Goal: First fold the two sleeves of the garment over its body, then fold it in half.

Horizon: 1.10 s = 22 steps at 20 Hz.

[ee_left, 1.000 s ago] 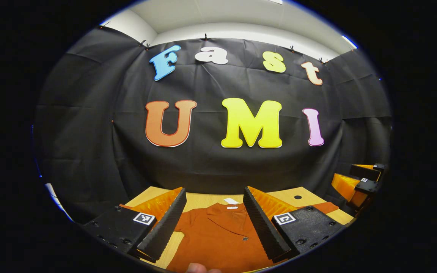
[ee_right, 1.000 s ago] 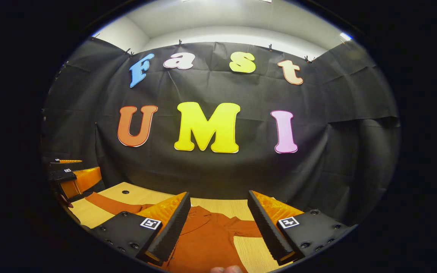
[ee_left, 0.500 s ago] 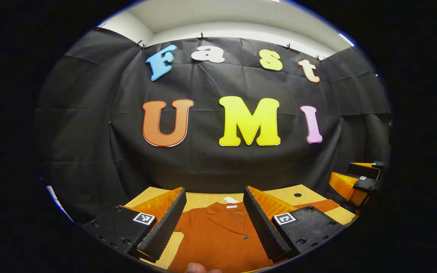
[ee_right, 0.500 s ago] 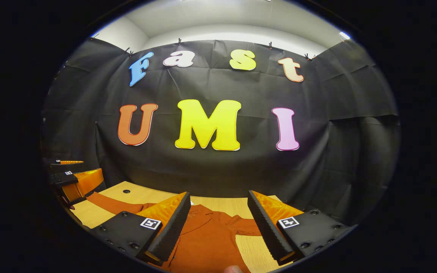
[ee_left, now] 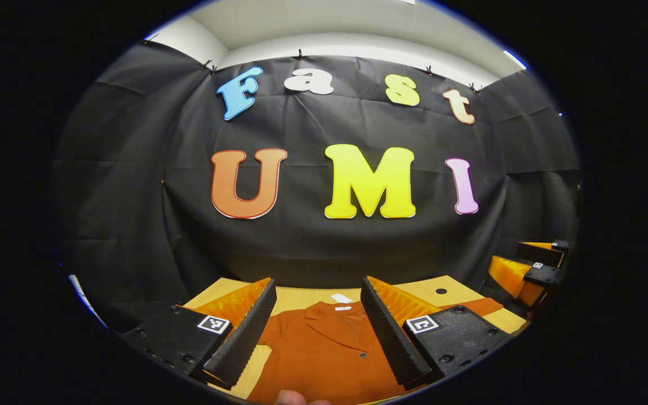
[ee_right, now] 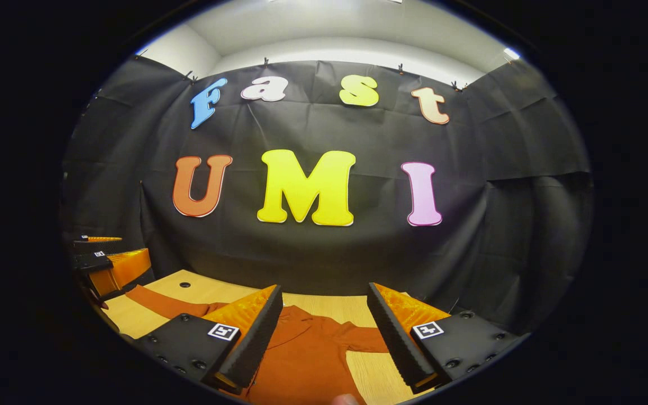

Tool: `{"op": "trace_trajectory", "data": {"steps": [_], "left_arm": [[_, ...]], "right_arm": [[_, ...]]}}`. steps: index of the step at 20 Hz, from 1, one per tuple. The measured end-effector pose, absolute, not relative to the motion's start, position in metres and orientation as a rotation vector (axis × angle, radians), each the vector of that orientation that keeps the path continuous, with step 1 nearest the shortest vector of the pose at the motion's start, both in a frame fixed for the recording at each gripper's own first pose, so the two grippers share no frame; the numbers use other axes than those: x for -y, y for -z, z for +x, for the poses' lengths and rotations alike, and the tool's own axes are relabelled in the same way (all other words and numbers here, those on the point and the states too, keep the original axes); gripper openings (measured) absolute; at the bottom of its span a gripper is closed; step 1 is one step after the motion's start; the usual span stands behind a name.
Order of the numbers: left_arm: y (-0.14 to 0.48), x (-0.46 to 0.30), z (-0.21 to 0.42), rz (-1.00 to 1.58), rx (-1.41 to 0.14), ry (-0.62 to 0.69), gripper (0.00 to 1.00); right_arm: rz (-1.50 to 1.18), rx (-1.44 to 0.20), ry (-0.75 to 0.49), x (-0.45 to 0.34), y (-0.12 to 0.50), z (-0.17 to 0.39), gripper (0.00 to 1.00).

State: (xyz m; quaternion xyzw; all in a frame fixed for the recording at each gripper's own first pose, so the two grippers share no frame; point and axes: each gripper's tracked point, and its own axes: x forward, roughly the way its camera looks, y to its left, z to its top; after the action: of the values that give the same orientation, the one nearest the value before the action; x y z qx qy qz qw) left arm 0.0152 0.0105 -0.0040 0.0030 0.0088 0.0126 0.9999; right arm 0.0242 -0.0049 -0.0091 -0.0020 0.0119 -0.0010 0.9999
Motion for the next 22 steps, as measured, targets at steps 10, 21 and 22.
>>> {"op": "trace_trajectory", "data": {"steps": [10,21,22], "left_arm": [[0.003,-0.002,0.016,0.019,-0.015,-0.011,0.98],[0.014,0.002,0.020,0.037,-0.044,0.006,0.98],[0.014,0.001,0.022,0.034,-0.043,0.004,0.98]], "right_arm": [[0.000,-0.028,0.004,0.013,0.011,0.028,0.96],[0.061,-0.079,0.032,0.032,0.026,0.039,0.96],[0.064,-0.079,0.038,0.035,0.026,0.041,0.94]]}}
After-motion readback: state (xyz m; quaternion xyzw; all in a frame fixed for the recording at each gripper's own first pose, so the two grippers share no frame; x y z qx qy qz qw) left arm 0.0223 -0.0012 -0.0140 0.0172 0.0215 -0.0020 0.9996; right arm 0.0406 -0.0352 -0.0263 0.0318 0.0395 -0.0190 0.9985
